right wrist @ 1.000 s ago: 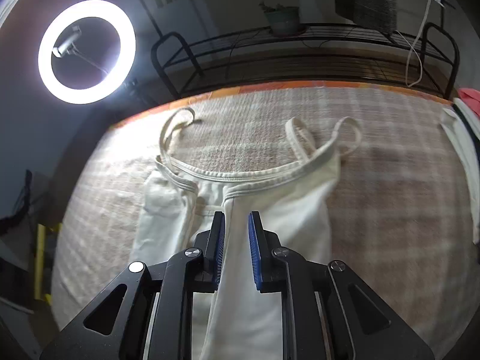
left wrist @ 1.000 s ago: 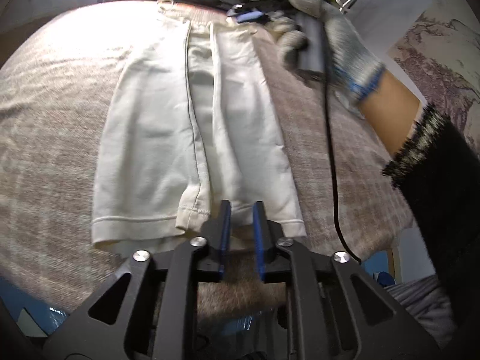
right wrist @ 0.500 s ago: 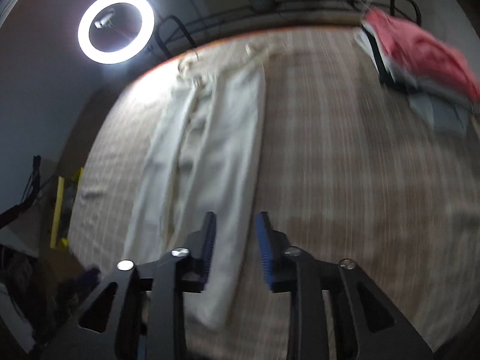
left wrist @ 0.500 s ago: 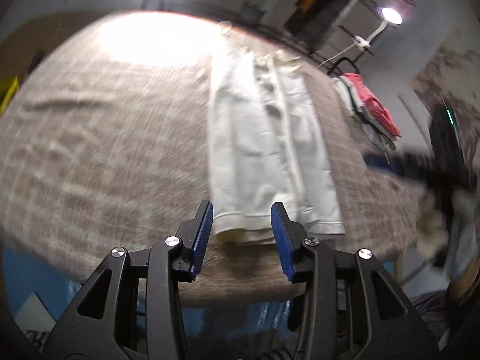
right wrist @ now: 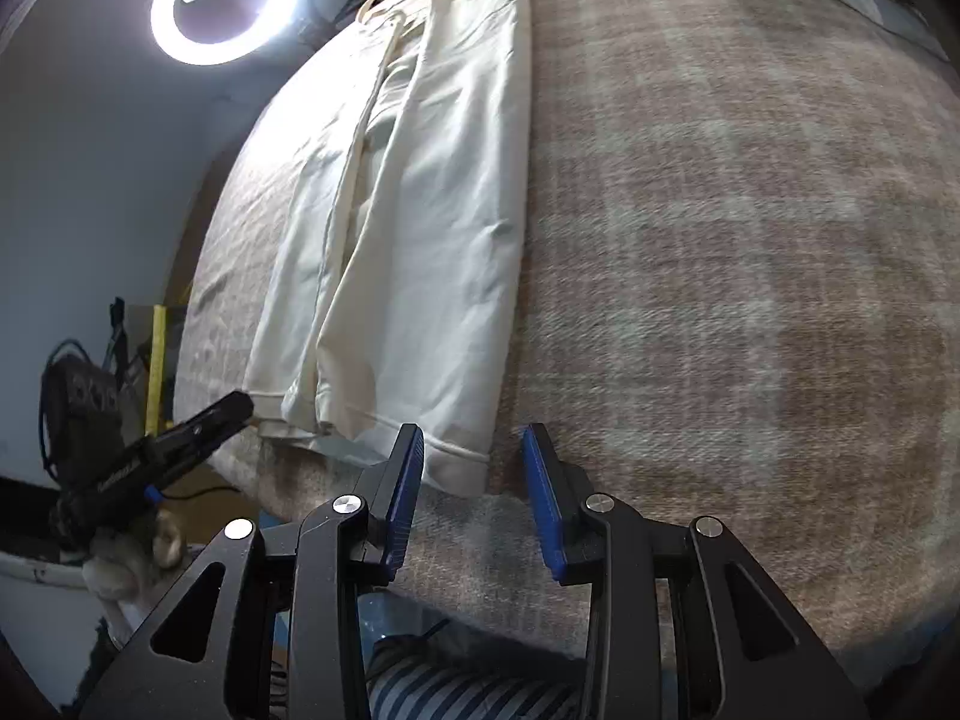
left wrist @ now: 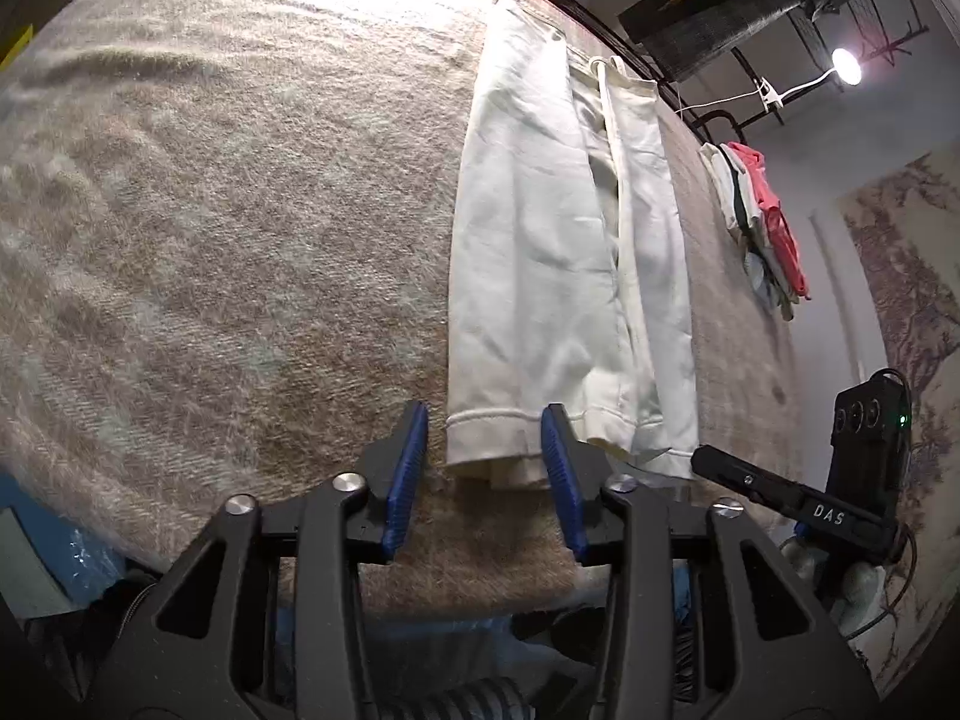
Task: Fold small clothes
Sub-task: 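Open both tools and move them to the hem of the folded strip, then grasp the hem with both tools and fold it up toward the straps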
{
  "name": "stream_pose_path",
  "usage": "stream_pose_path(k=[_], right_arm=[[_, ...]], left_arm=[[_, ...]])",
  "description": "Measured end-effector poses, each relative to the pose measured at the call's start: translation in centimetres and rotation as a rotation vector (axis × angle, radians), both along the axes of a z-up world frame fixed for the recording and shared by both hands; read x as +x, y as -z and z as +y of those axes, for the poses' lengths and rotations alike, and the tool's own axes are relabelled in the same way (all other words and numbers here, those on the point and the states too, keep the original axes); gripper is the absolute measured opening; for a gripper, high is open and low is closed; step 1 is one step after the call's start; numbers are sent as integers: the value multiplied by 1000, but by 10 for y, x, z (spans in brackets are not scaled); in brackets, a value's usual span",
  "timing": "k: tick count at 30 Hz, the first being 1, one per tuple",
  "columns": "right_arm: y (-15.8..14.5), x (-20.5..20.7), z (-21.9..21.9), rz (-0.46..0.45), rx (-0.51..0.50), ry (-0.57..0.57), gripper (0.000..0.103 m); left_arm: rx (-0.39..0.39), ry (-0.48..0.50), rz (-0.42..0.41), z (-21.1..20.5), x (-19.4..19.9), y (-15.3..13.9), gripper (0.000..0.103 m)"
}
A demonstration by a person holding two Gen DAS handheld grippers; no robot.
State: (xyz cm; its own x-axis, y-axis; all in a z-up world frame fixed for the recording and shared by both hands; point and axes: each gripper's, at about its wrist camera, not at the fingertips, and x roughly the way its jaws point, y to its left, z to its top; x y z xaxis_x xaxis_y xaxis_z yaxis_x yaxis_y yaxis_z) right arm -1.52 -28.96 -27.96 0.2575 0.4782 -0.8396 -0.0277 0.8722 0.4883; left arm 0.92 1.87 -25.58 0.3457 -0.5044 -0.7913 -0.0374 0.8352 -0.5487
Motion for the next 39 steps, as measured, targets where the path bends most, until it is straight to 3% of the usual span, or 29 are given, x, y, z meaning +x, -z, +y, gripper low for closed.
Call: stream_pose_path(k=[1,4,6,7,16,19,23,27,33,39], right_arm=[[0,0,2,-6,-3,-5,33],[-1,3,6,-15,3,-25,31],[2,1,11,-30,-8,-39,10],[5,3,14,-19,-11,-54,5],[-13,-7,-10,-55,75,-28,4],[-19,-11,-13,-82,75,-36,4],[1,-7,-11,-32,26,-46,3],[7,-4,-8,-13,33,-47,3],[-1,1,-26,-1,122,-12,3],[-19,15,-44,-25,210,30,3]], left_arm=[[1,8,7,-2,1,2,19],[13,20,7,0,0,7,6],[16,18,1,0,0,7,3],[18,16,-3,1,0,6,2],[32,34,-81,7,-12,-19,0],[61,55,-83,3,-14,-15,0],[82,56,-36,-1,-13,4,0],[89,62,-44,-1,-12,-1,0],[38,57,-15,0,-4,-15,0],[45,74,-31,0,18,-36,0]])
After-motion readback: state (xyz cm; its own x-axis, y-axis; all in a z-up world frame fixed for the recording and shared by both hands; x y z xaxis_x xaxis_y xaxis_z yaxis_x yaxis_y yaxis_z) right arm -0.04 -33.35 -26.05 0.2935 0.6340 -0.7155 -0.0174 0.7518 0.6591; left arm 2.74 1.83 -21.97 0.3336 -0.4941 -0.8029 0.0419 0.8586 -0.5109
